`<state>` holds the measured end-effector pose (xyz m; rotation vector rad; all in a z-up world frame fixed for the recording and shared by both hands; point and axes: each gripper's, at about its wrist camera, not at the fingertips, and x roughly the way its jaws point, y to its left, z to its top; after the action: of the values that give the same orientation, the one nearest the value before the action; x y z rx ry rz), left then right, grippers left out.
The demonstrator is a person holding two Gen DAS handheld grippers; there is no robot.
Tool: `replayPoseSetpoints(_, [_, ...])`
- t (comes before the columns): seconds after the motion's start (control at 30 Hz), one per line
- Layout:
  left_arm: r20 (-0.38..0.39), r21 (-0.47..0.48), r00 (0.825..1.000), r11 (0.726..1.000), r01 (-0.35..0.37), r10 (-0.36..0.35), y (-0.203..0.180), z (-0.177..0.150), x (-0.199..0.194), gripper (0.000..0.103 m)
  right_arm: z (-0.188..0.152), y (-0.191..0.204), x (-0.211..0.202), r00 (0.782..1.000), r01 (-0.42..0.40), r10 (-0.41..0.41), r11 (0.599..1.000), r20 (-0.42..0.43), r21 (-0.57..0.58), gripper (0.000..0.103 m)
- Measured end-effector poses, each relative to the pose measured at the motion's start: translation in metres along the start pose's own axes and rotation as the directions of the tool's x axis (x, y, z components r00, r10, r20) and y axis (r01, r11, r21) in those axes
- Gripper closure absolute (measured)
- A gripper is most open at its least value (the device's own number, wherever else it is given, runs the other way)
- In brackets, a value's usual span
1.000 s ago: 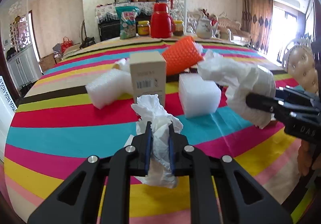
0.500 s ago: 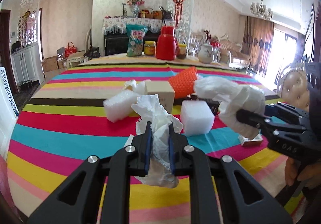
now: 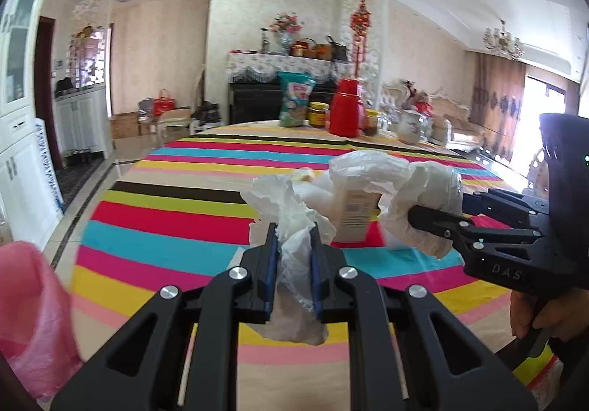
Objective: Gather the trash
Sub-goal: 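Carry the bag and tissue to the pink bin and release both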
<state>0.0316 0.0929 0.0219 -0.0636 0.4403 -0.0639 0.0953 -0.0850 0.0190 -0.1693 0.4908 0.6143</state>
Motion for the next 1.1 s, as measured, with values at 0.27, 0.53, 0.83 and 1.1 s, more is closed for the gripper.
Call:
replayPoseSetpoints(0.27, [0.005, -0.023, 0.992, 0.992, -0.126, 0.126, 0.052, -0.013, -0.043, 0.087, 0.022, 0.064, 0.028, 0.991, -0.132, 0.132, 0.989, -0.003, -0.074, 0.055])
replayPoseSetpoints(0.53, [-0.013, -0.054, 0.956, 0.955, -0.292, 0.292, 0.114, -0.031, -0.083, 0.085, 0.041, 0.136, 0.057, 0.965, -0.260, 0.259, 0.953, -0.028, -0.152, 0.055])
replayPoseSetpoints(0.83, [-0.067, -0.130, 0.889, 0.880, -0.457, 0.452, 0.193, -0.049, -0.118, 0.085, 0.063, 0.215, 0.103, 0.912, -0.410, 0.403, 0.900, -0.074, -0.146, 0.055])
replayPoseSetpoints(1.1, [-0.096, -0.181, 0.836, 0.816, -0.549, 0.541, 0.262, -0.061, -0.131, 0.085, 0.073, 0.282, 0.142, 0.864, -0.502, 0.484, 0.849, -0.139, -0.163, 0.055])
